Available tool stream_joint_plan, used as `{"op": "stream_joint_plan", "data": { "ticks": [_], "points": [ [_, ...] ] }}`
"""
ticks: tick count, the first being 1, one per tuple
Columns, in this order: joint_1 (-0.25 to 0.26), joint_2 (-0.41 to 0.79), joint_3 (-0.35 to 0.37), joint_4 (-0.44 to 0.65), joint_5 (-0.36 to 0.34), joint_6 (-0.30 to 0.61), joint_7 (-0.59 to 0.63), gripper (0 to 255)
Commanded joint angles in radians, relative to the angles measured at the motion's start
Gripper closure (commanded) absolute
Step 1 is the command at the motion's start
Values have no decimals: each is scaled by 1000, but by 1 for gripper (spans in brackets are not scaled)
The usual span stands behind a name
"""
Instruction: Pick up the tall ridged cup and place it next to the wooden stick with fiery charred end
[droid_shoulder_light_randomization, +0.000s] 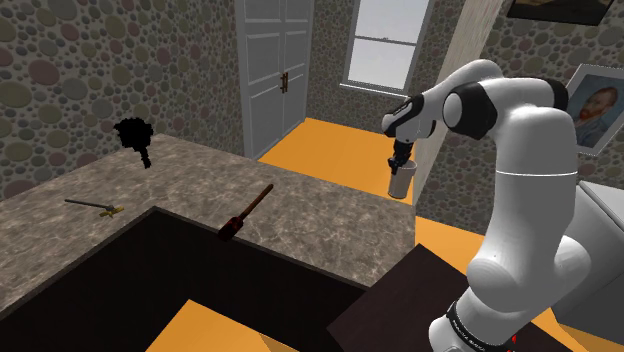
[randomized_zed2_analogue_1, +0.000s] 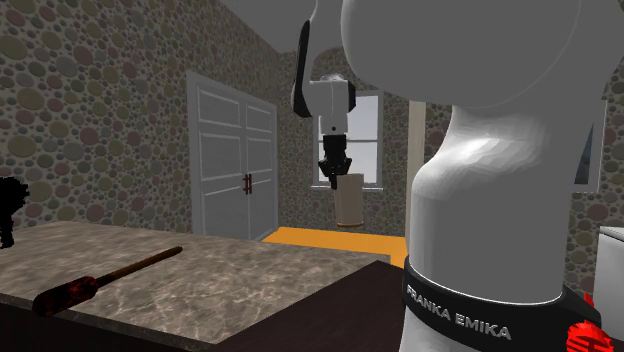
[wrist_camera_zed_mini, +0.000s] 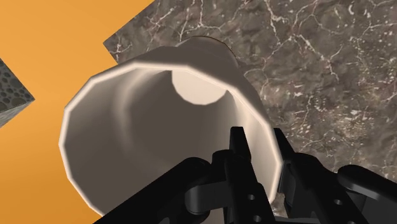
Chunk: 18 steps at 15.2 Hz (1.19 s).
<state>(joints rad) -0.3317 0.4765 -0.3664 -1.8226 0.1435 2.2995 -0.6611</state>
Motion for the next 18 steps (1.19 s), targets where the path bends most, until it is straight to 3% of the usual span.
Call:
{"op": "stream_joint_plan", "data": {
  "ticks": [1, 18],
  "points": [
    [3, -16, -4, 5, -7, -20, 3, 255],
    [20, -120, -29, 85, -54, -198, 26, 255]
  ]
}}
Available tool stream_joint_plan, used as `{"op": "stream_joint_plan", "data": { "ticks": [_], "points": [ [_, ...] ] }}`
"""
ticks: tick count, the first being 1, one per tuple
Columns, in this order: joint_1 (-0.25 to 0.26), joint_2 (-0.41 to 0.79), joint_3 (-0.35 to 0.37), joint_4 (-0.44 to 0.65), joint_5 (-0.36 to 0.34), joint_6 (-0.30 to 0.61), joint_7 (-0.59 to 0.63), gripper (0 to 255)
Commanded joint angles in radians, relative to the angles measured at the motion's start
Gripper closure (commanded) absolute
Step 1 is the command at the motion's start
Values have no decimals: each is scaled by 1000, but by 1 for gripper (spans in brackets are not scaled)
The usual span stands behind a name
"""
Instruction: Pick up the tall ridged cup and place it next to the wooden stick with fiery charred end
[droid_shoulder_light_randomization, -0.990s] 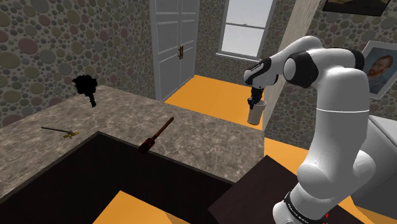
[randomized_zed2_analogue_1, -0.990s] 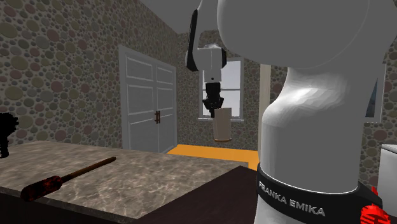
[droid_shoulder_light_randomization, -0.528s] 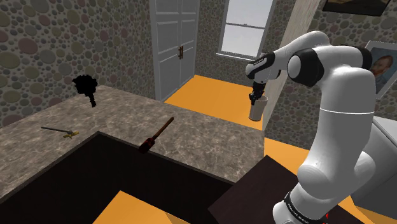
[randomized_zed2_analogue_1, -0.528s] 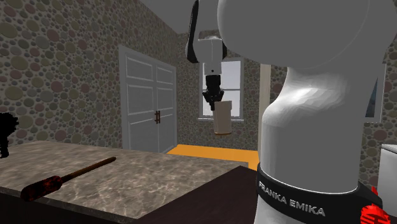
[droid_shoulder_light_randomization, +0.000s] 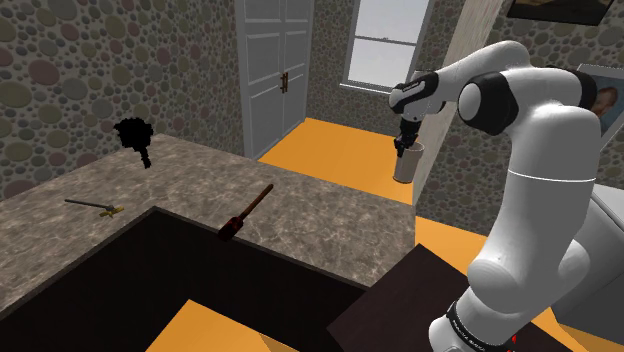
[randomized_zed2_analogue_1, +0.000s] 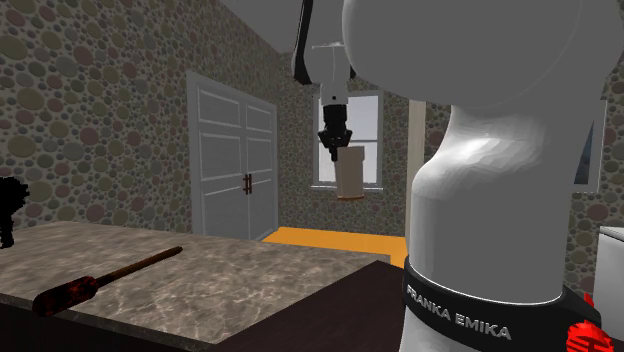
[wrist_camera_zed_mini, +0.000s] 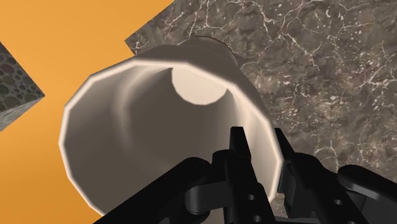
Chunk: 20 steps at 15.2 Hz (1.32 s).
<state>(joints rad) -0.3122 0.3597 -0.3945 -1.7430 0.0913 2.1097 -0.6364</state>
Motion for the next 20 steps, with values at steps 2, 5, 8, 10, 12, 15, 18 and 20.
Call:
{"op": "stream_joint_plan", "data": {
  "ticks": [2, 5, 8, 10, 12, 15, 18, 20],
  "points": [
    [30, 1, 11, 15, -6, -14, 44, 255],
    [71, 14, 30, 38, -11, -26, 108, 255],
    [110, 35, 49, 72, -13, -42, 169, 255],
    [135, 53, 61, 102, -14, -55, 209, 255],
    [159, 75, 73, 137, -13, -70, 247, 255],
    [192, 114, 91, 201, -12, -97, 303, 255],
    [223, 163, 108, 281, -8, -130, 356, 255],
    [242, 201, 119, 343, -6, -157, 391, 255]
  ]
}}
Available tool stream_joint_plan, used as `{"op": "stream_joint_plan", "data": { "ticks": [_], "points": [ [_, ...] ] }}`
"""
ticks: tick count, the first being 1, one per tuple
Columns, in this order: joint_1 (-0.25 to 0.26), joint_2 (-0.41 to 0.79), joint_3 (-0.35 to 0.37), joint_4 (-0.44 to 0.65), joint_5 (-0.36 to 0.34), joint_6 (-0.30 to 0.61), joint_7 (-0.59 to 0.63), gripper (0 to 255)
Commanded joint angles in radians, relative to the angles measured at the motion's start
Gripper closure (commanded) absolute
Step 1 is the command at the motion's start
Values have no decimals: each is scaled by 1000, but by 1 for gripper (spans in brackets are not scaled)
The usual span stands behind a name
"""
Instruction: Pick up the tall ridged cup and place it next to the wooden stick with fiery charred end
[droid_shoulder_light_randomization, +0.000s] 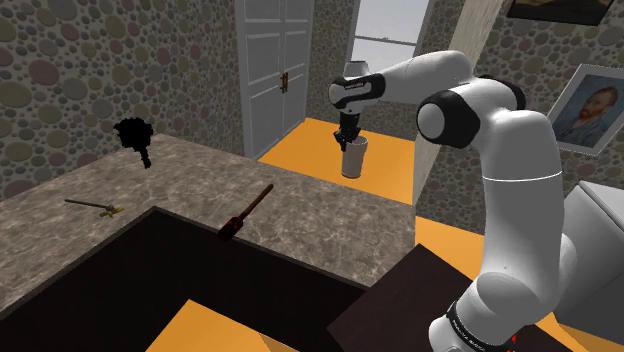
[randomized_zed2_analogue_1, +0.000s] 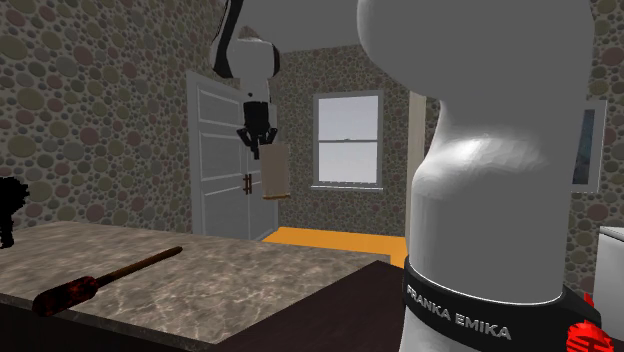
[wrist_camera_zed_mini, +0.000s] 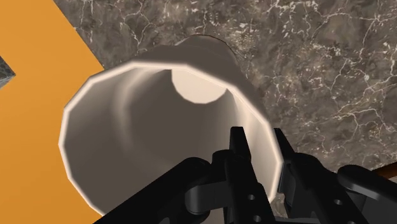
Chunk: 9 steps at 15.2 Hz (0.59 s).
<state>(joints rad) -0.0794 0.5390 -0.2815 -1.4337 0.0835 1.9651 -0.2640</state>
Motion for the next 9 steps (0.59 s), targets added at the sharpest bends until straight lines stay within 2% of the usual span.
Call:
{"op": "stream_joint_plan", "data": {
  "ticks": [1, 6, 9],
  "points": [
    [18, 43, 11, 69, 3, -27, 35, 255],
    [55, 174, 36, 290, 13, -120, 118, 255],
    [68, 288, 52, 490, 20, -207, 167, 255]
  ]
}}
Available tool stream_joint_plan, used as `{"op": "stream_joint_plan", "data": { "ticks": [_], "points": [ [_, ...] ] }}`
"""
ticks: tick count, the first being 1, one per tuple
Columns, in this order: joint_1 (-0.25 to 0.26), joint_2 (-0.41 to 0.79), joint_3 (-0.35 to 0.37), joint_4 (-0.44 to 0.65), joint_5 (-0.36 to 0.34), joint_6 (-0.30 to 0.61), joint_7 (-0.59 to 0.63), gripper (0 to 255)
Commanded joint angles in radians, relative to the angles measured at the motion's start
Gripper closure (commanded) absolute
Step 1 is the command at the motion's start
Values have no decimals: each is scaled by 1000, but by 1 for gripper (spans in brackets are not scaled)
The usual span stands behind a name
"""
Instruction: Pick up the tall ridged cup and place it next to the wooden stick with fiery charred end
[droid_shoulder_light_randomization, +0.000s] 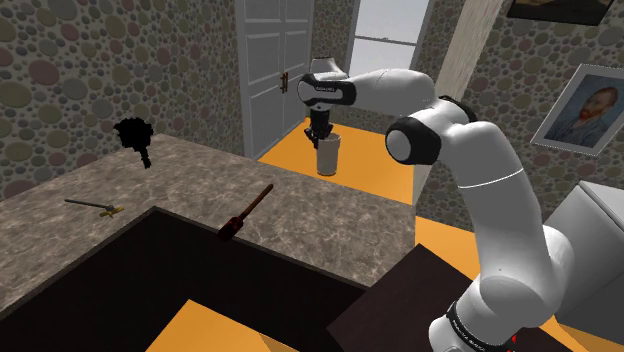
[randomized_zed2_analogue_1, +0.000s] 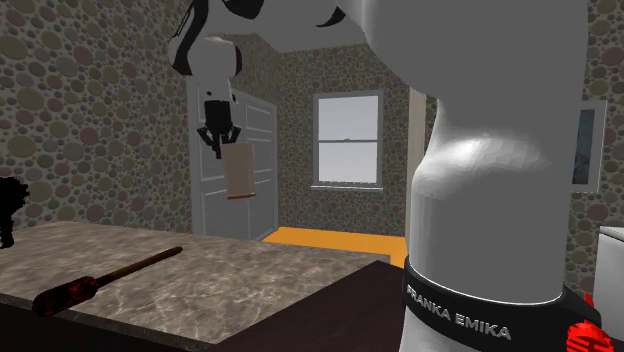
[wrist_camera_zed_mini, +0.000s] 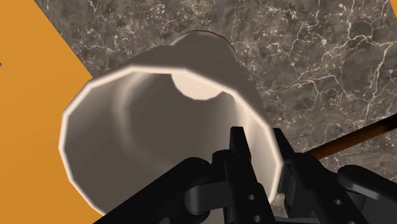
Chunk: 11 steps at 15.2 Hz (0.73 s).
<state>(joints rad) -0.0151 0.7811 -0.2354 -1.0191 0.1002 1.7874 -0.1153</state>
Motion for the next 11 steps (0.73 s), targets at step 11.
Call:
{"op": "stream_joint_plan", "data": {
  "ticks": [11],
  "points": [
    [17, 178, 20, 190, 11, -13, 60, 255]
  ]
}}
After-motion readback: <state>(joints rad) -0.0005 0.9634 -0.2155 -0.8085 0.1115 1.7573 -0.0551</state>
